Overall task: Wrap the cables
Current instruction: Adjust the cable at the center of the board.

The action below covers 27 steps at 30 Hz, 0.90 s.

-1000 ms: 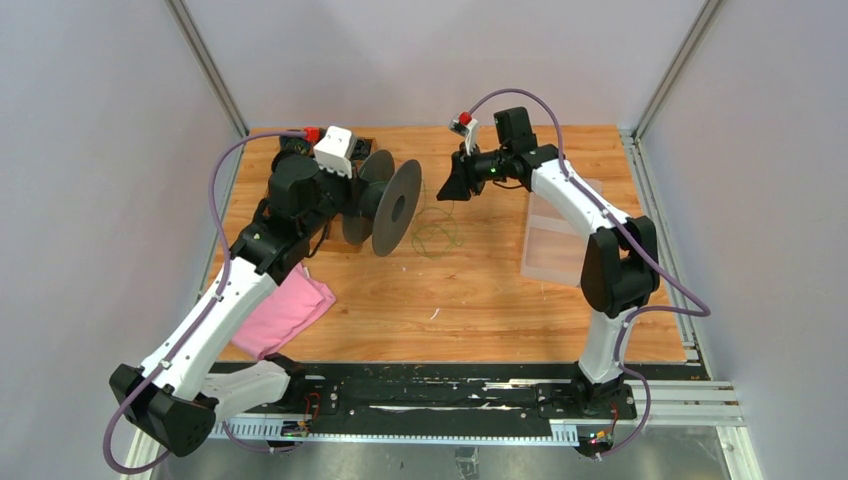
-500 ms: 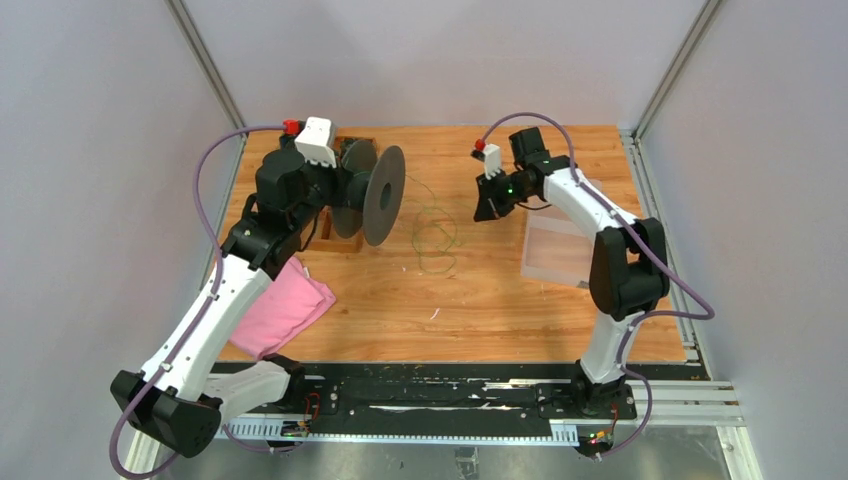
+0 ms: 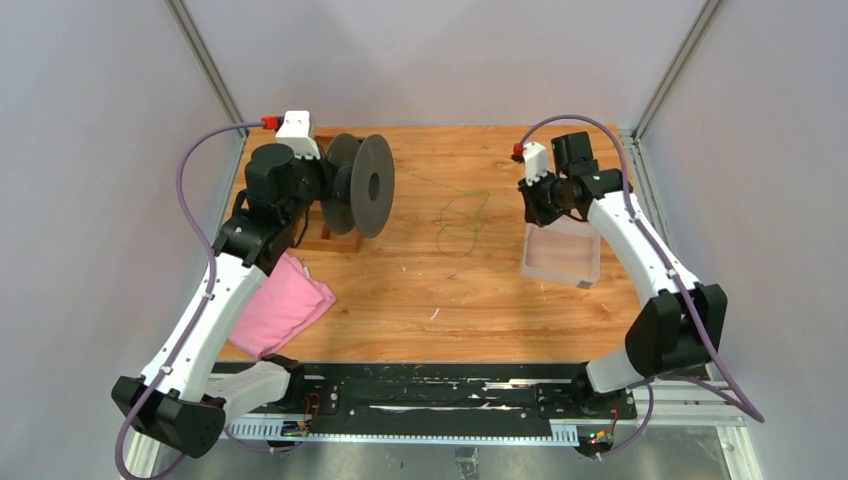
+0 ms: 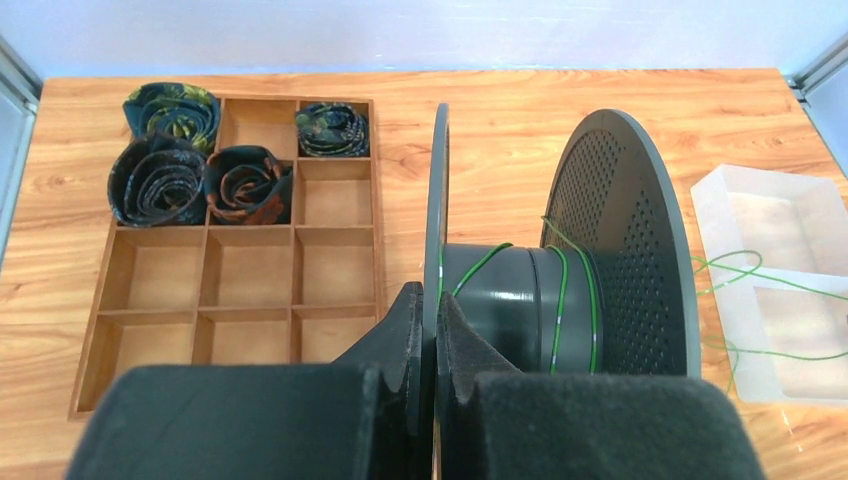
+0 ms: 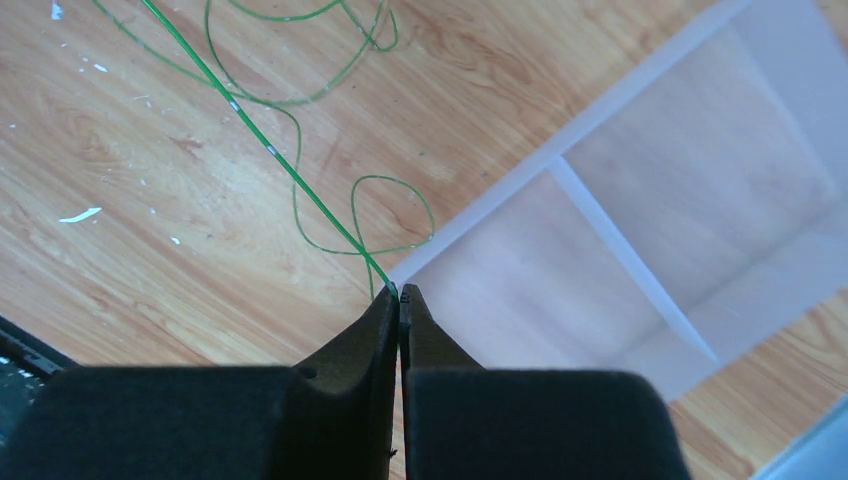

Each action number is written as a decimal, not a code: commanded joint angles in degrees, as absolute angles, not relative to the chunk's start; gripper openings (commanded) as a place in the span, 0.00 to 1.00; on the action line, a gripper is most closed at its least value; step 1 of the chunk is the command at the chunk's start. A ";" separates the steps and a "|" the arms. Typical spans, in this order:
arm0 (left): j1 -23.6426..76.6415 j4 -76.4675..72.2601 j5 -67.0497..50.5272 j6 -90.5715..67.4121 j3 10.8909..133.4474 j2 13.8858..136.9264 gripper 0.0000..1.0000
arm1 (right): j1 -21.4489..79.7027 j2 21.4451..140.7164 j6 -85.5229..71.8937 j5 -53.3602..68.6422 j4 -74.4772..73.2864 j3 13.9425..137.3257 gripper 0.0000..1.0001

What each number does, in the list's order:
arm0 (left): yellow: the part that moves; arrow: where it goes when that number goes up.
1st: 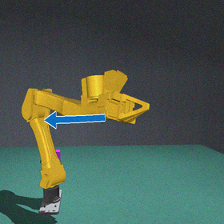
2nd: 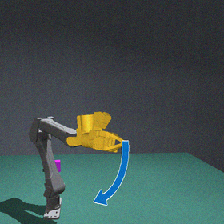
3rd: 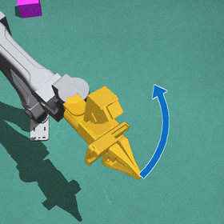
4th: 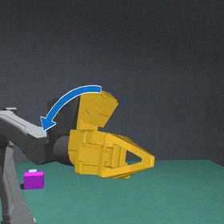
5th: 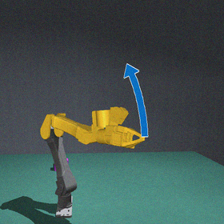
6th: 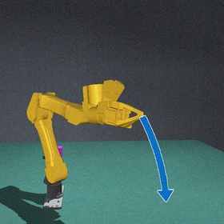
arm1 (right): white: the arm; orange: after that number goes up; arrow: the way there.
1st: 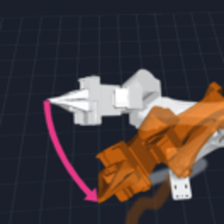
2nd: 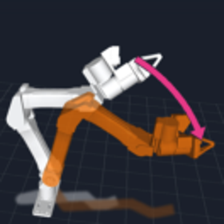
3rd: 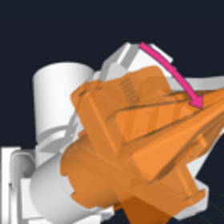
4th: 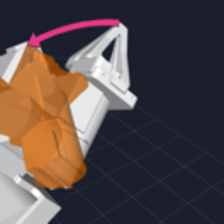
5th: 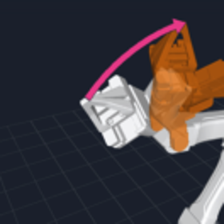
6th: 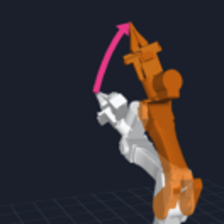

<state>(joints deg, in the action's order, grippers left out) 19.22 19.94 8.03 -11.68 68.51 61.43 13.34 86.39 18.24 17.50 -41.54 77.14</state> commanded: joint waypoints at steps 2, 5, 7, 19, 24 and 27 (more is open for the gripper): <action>16.66 15.15 14.82 -12.05 72.21 60.85 0.00 | 10.76 80.27 22.37 9.55 -46.97 79.07 0.01; 16.45 14.73 14.40 -11.85 72.53 61.04 0.00 | 10.80 77.37 23.82 13.05 -48.01 79.67 0.02; 16.44 14.61 13.62 -11.91 72.80 61.16 0.00 | 11.02 75.42 24.62 17.97 -48.62 79.83 0.06; 16.47 15.04 0.06 -14.05 74.39 61.44 0.00 | 14.20 80.53 20.74 38.66 -44.42 81.65 0.42; 16.48 16.53 -4.98 -16.52 77.37 61.62 0.00 | 15.43 87.88 8.85 47.12 -28.00 83.52 0.59; 16.50 17.40 -7.47 -17.76 78.02 60.90 0.00 | 16.94 93.86 1.88 50.15 -17.51 85.40 0.69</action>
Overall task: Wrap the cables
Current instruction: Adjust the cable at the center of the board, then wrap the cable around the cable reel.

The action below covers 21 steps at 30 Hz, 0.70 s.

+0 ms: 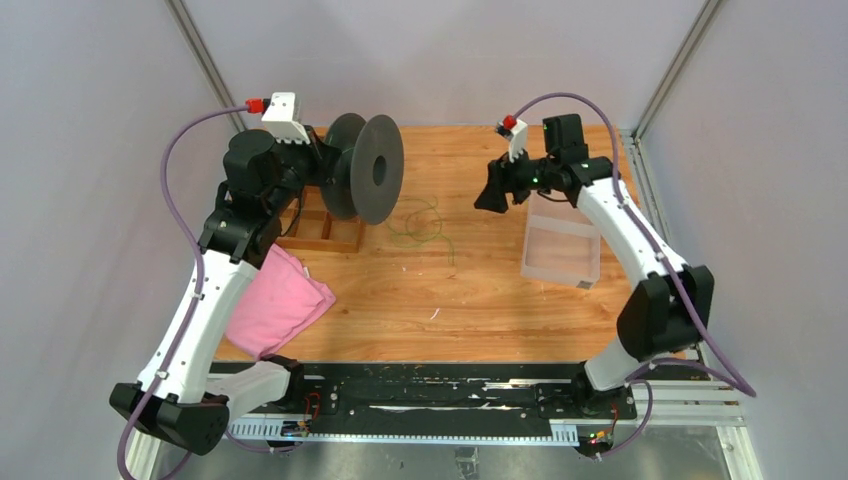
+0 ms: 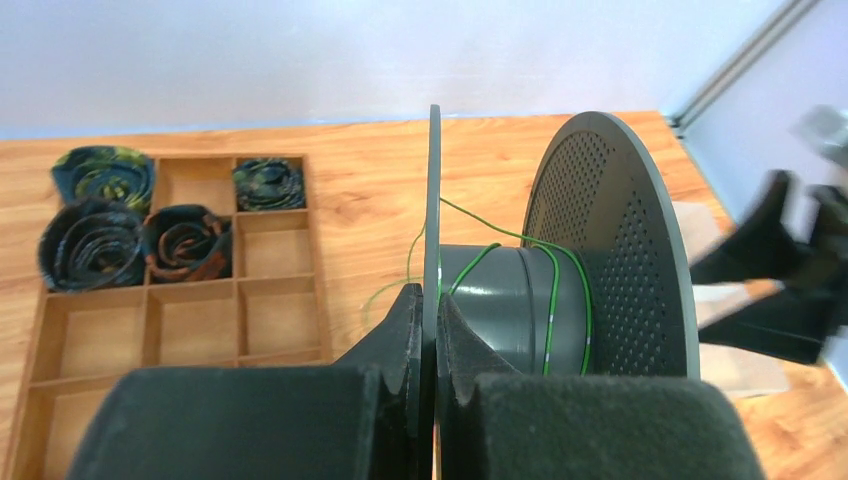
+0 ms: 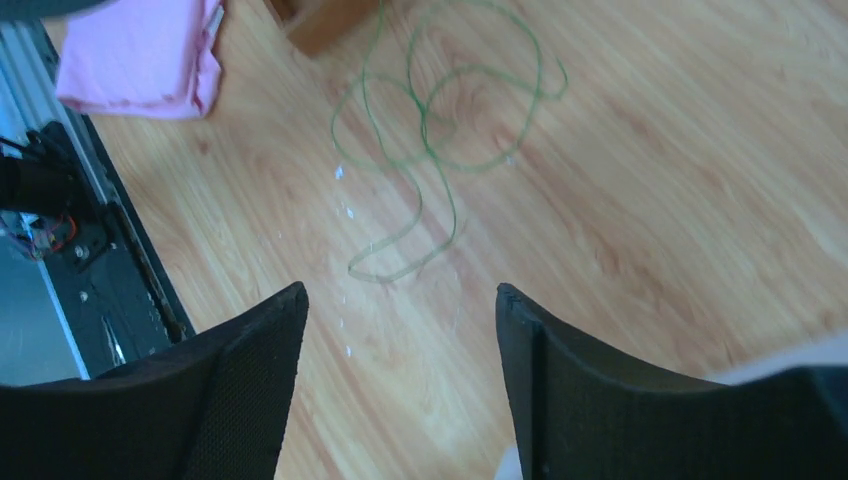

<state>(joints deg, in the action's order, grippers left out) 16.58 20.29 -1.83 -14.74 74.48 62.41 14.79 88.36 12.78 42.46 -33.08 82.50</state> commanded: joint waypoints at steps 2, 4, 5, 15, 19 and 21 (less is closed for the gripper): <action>16.52 17.55 -9.26 -18.74 77.75 60.39 0.00 | 18.46 98.35 -1.17 51.63 -14.22 88.13 0.70; 16.52 17.44 -11.09 -19.56 77.47 59.96 0.00 | 20.02 102.07 -5.18 53.06 -9.14 89.73 0.71; 16.51 17.46 -11.77 -20.04 77.37 59.86 0.00 | 20.75 103.53 -8.31 53.81 -5.54 89.54 0.71; 16.50 17.23 -13.13 -22.32 77.33 59.67 0.00 | 27.03 115.63 -14.90 52.86 8.77 91.90 0.72; 16.51 17.18 -13.15 -22.60 77.18 59.59 0.00 | 27.66 119.43 -18.96 51.72 13.81 92.26 0.72; 16.52 17.11 -12.95 -22.74 77.14 59.67 0.00 | 27.84 121.22 -19.78 51.91 14.82 93.28 0.71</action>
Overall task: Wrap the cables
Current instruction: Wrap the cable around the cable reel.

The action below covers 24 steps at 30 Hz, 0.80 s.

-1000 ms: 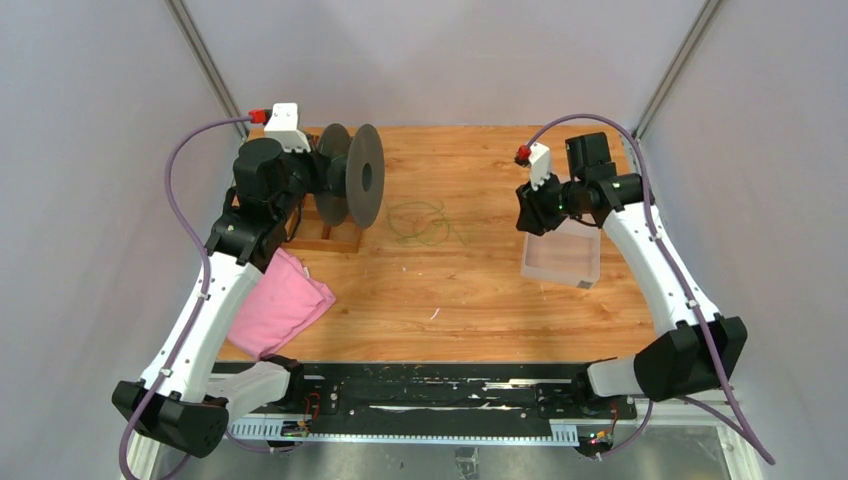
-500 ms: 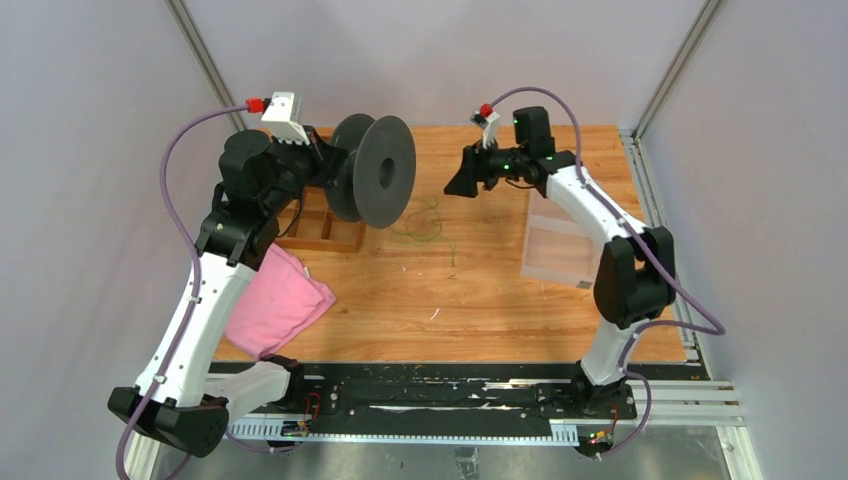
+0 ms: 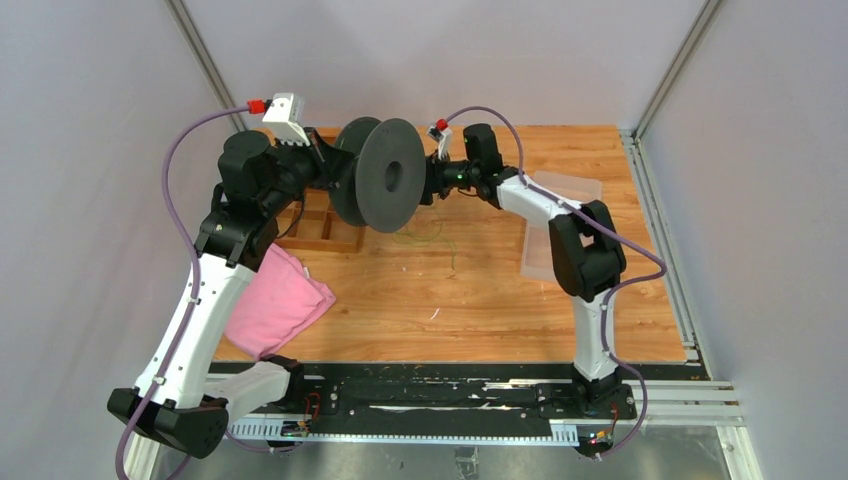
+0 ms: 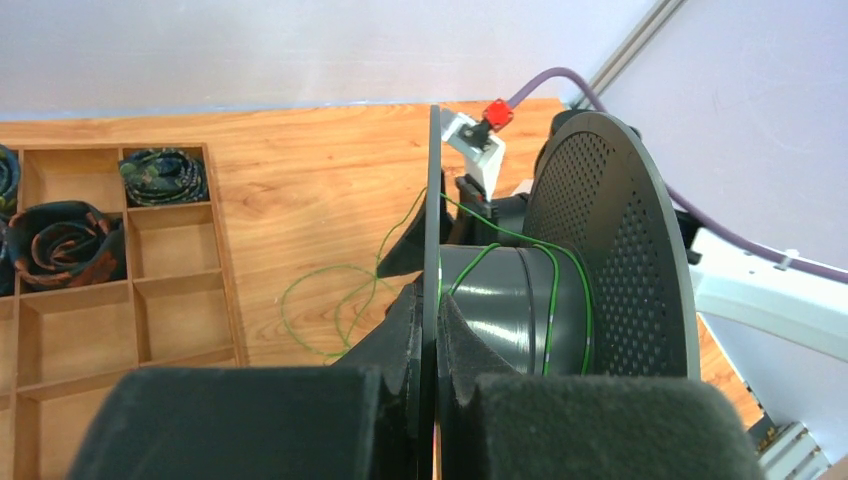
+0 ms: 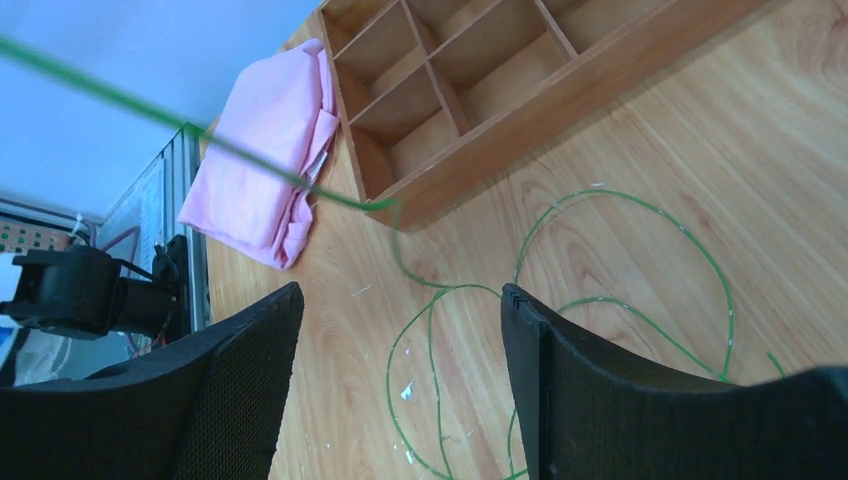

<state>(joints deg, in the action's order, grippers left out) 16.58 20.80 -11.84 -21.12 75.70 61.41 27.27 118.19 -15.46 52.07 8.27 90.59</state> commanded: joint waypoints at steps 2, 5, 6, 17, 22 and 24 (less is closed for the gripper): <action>16.52 16.57 -12.91 -23.06 76.92 59.83 0.00 | 28.15 122.79 -20.23 52.20 15.10 94.31 0.70; 16.50 16.19 -12.92 -23.29 76.83 59.94 0.00 | 28.77 124.75 -20.68 52.77 16.15 95.15 0.68; 16.52 16.17 -12.89 -23.29 76.82 59.87 0.00 | 29.01 125.26 -20.93 52.88 16.78 95.30 0.68; 16.35 16.84 -11.83 -23.03 77.23 60.17 0.00 | 30.23 130.25 -27.79 56.82 22.97 97.87 0.38; 16.35 17.59 -8.03 -22.90 77.24 60.10 0.00 | 30.23 128.31 -27.34 56.54 21.56 94.97 0.11; 16.25 18.34 -4.95 -22.90 77.63 60.28 0.00 | 30.35 125.93 -26.45 55.24 20.72 92.17 0.02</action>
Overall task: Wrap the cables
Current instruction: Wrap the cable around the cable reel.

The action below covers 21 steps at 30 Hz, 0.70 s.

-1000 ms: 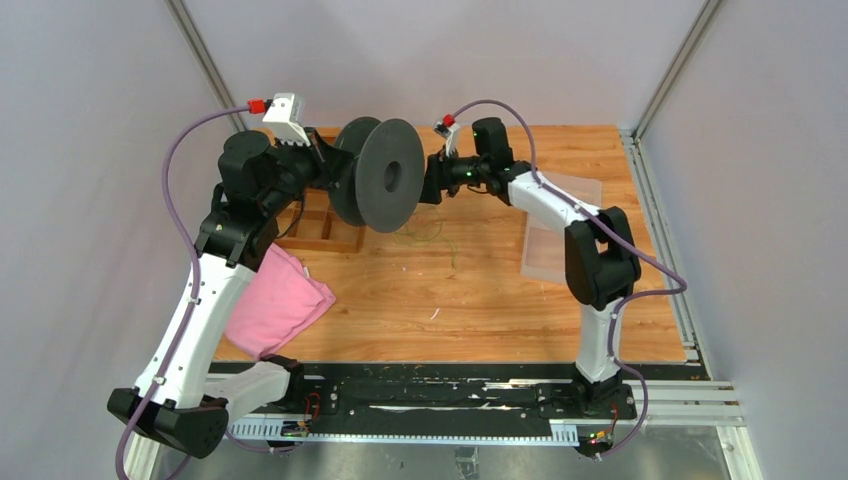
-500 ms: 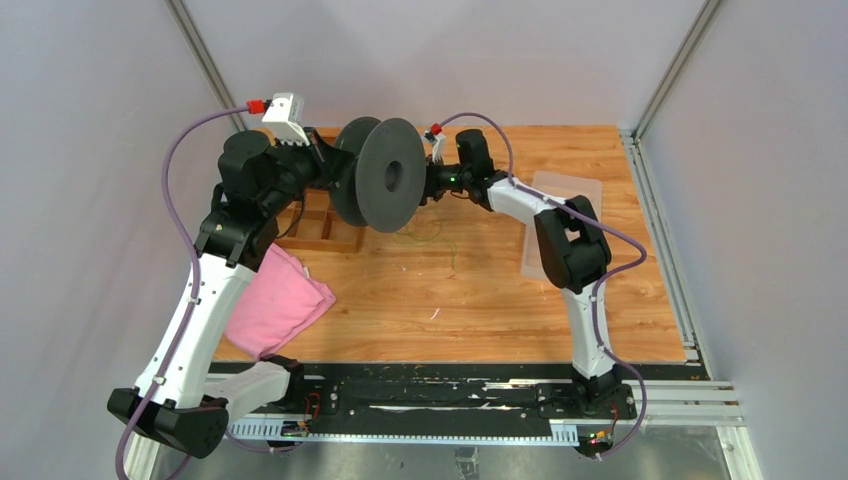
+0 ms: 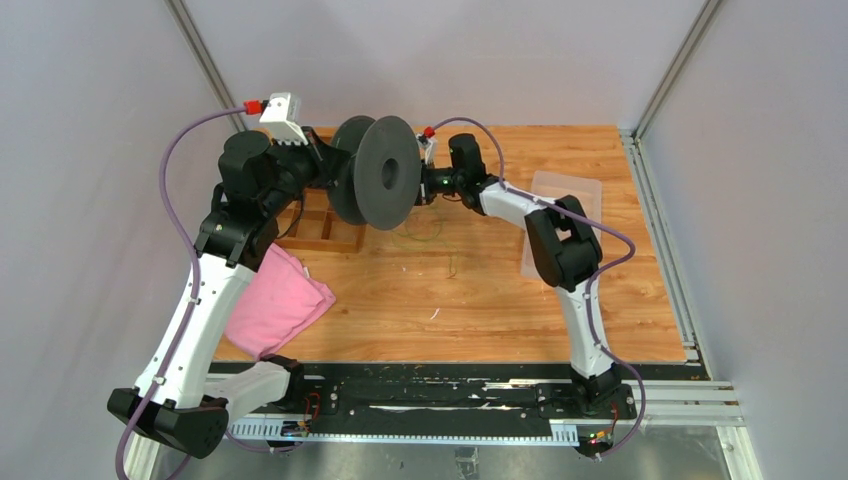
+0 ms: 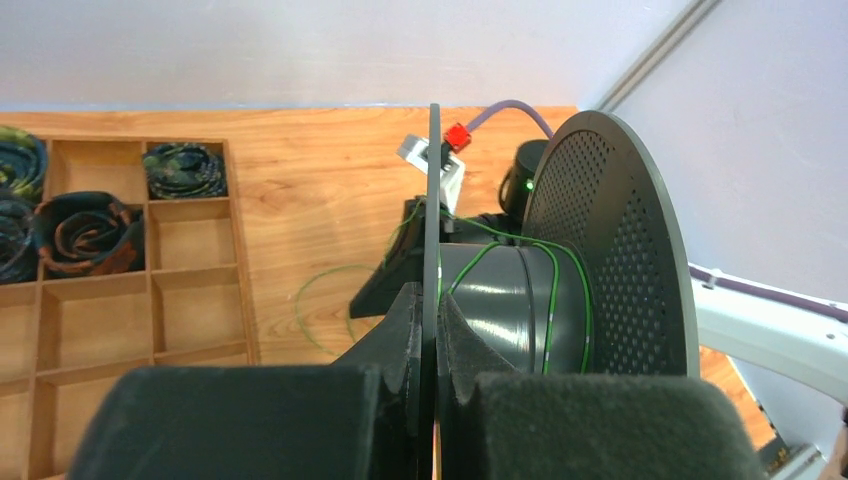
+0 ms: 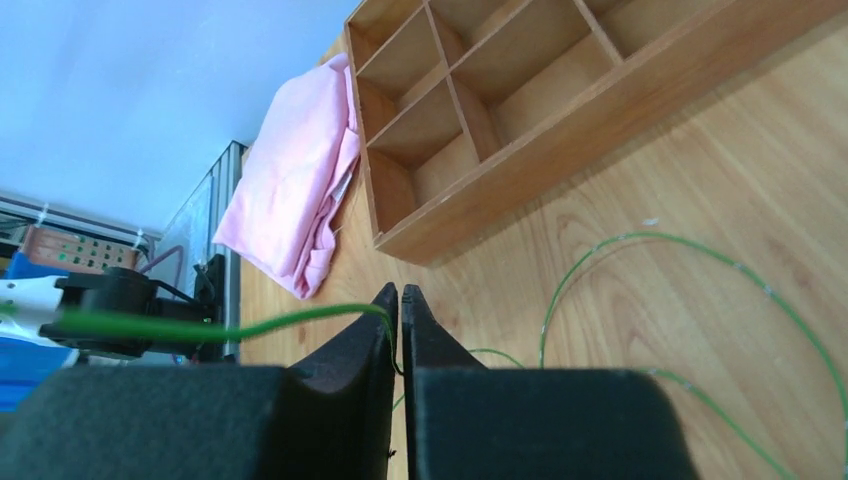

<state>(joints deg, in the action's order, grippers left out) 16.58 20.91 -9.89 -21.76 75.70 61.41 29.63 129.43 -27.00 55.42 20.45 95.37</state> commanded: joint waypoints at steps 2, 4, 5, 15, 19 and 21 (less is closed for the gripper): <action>16.11 18.48 -1.64 -22.83 78.00 60.60 0.00 | 30.47 123.87 -25.33 54.06 19.58 89.38 0.01; 15.96 18.31 1.70 -22.85 78.32 61.03 0.00 | 30.94 121.50 -24.34 53.19 17.99 86.26 0.01; 15.99 18.29 3.37 -22.90 78.47 61.24 0.00 | 31.14 120.14 -23.86 52.66 17.72 84.70 0.01; 15.18 18.59 15.42 -28.88 77.47 63.39 0.00 | 36.81 110.14 -18.88 48.16 10.78 75.86 0.01; 14.48 18.19 16.34 -30.83 77.20 64.17 0.00 | 40.17 107.56 -15.48 46.88 8.80 74.02 0.01; 14.33 17.87 16.51 -31.10 77.08 64.30 0.00 | 41.76 106.64 -14.32 46.48 8.13 73.52 0.01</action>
<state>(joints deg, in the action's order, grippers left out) 15.03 22.92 13.43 -27.70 76.14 64.53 38.61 109.14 -18.94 48.31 11.27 75.16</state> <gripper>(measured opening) 0.042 0.008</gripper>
